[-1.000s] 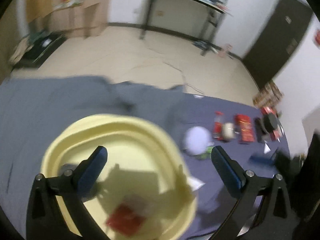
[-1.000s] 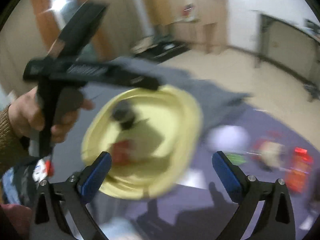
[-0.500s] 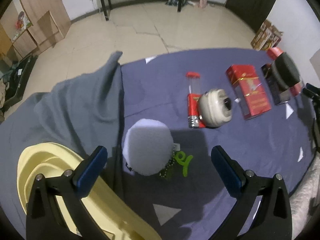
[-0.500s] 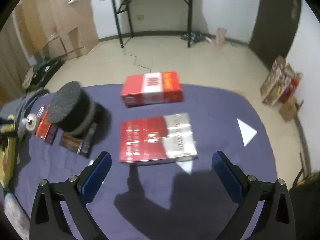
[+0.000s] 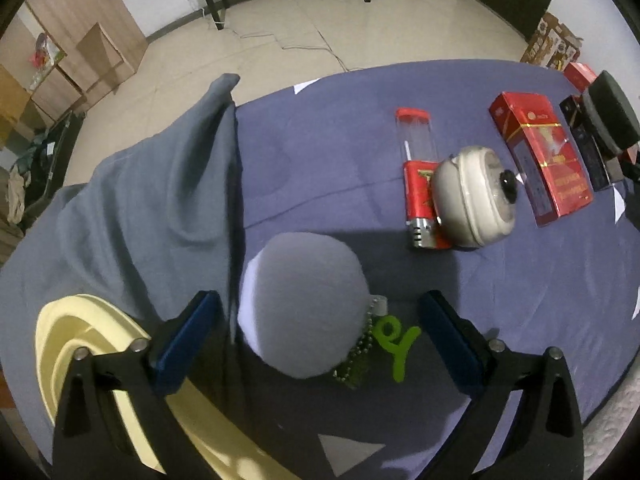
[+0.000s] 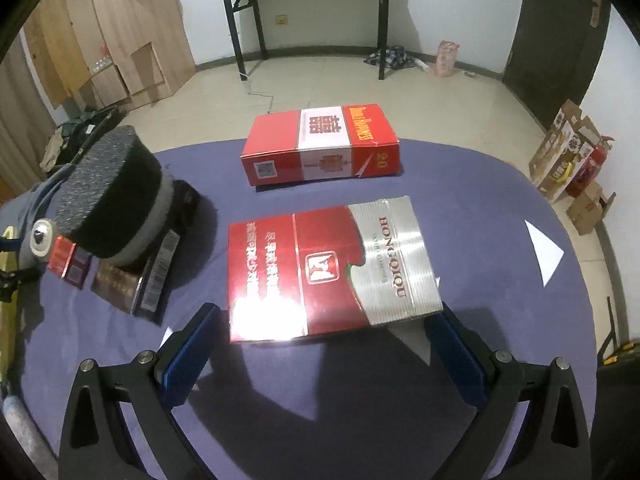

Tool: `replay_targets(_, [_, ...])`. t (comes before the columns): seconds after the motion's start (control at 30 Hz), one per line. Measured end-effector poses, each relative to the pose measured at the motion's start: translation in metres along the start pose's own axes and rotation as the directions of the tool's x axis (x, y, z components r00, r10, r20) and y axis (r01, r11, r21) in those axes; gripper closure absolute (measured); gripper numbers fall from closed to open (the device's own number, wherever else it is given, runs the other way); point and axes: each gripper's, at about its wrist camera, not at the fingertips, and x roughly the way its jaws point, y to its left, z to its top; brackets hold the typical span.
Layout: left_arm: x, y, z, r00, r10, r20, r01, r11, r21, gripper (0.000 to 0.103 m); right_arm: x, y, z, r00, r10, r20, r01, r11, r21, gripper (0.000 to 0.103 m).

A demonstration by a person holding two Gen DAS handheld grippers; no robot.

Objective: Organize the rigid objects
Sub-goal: 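Grasp the lavender pom-pom with the left tool and drop it into the tray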

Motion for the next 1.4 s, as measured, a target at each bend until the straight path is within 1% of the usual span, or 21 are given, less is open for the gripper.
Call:
replay_targets(0.03, [0.001,0.001,0.001,1.000,-0.009,0.002,0.009,1.000,-0.008,0.017,0.006,-0.002,0.000,1.000,-0.010,0.004,0.010,1.000,0.000,0.000])
replay_targets(0.07, [0.001,0.002,0.001,1.000,-0.023,0.007,0.023,1.000,-0.019,0.031,0.008,-0.001,0.002,1.000,-0.024,0.006,0.024,1.000,-0.003,0.000])
replay_targets(0.13, [-0.001,0.005,0.000,0.998,-0.058,0.014,0.059,0.998,-0.038,0.047,0.015,0.008,0.005,0.999,-0.037,0.020,0.037,0.999,-0.008,0.004])
replay_targets(0.17, [-0.003,0.006,0.000,0.999,-0.045,0.028,0.046,0.998,-0.041,0.049,0.019,0.016,0.004,0.999,-0.044,0.025,0.044,0.999,-0.010,0.012])
replay_targets(0.2, [-0.006,0.007,-0.001,0.998,-0.037,0.042,0.039,0.998,-0.044,0.050,0.023,0.021,0.004,0.998,-0.051,0.029,0.051,0.999,-0.014,0.012])
replay_targets(0.3, [-0.021,0.015,-0.008,0.994,-0.079,0.079,0.085,0.993,-0.086,0.052,0.021,0.030,-0.001,0.999,-0.036,0.038,0.037,0.999,-0.040,0.013])
replay_targets(0.4, [-0.057,0.030,-0.023,0.985,-0.091,0.149,0.111,0.985,-0.131,0.052,-0.008,0.042,-0.015,0.996,0.015,0.085,-0.005,0.994,-0.110,0.013])
replay_targets(0.5, [-0.117,0.066,-0.063,0.966,-0.091,0.240,0.142,0.969,-0.203,0.051,-0.052,0.087,-0.032,0.988,0.102,0.117,-0.060,0.946,-0.318,0.013])
replay_targets(0.57, [-0.146,0.094,-0.097,0.965,-0.053,0.258,0.122,0.958,-0.260,0.051,-0.078,0.133,-0.034,0.969,0.214,0.122,-0.145,0.896,-0.419,0.013])
replay_targets(0.67, [-0.164,0.139,-0.149,0.976,0.048,0.213,0.029,0.939,-0.344,0.051,-0.098,0.212,-0.028,0.927,0.364,0.095,-0.270,0.820,-0.505,0.013])
replay_targets(0.73, [-0.154,0.166,-0.183,0.988,0.053,0.148,0.012,0.913,-0.407,0.051,-0.097,0.266,-0.022,0.894,0.447,0.035,-0.361,0.764,-0.535,0.013])
replay_targets(0.77, [-0.147,0.170,-0.196,0.992,0.050,0.119,0.005,0.905,-0.424,0.051,-0.092,0.308,-0.022,0.881,0.473,0.006,-0.386,0.726,-0.568,0.013])
replay_targets(0.87, [-0.114,0.179,-0.222,0.998,0.039,0.043,-0.015,0.890,-0.456,0.051,-0.072,0.392,-0.023,0.873,0.482,-0.079,-0.416,0.649,-0.637,0.013])
replay_targets(0.9, [-0.104,0.180,-0.226,0.999,0.010,0.040,0.009,0.886,-0.464,0.051,-0.064,0.415,-0.023,0.874,0.475,-0.103,-0.420,0.629,-0.654,0.013])
replay_targets(0.93, [-0.096,0.179,-0.226,0.999,-0.014,0.043,0.033,0.885,-0.464,0.051,-0.053,0.439,-0.023,0.880,0.457,-0.132,-0.418,0.612,-0.671,0.013])
replay_targets(1.0, [-0.082,0.177,-0.222,0.999,-0.022,0.024,0.031,0.893,-0.450,0.051,-0.030,0.481,-0.027,0.895,0.401,-0.196,-0.416,0.591,-0.691,0.013])
replay_targets(1.07, [-0.076,0.174,-0.218,1.000,-0.021,0.014,0.024,0.908,-0.419,0.051,-0.005,0.514,-0.033,0.909,0.337,-0.243,-0.404,0.579,-0.708,0.013])
replay_targets(1.13, [-0.074,0.176,-0.217,1.000,-0.022,0.013,0.025,0.909,-0.415,0.051,0.009,0.536,-0.027,0.920,0.305,-0.245,-0.384,0.582,-0.717,0.012])
replay_targets(1.23, [-0.072,0.183,-0.221,0.998,-0.051,0.028,0.058,0.900,-0.431,0.050,0.023,0.553,-0.032,0.916,0.291,-0.277,-0.400,0.579,-0.711,0.013])
replay_targets(1.3, [-0.072,0.185,-0.223,0.997,-0.059,0.040,0.070,0.903,-0.424,0.047,0.028,0.560,-0.031,0.917,0.295,-0.269,-0.396,0.583,-0.710,0.012])
replay_targets(1.4, [-0.072,0.188,-0.229,0.996,-0.067,0.056,0.085,0.901,-0.426,0.039,0.033,0.563,-0.027,0.910,0.301,-0.286,-0.414,0.611,-0.675,0.009])
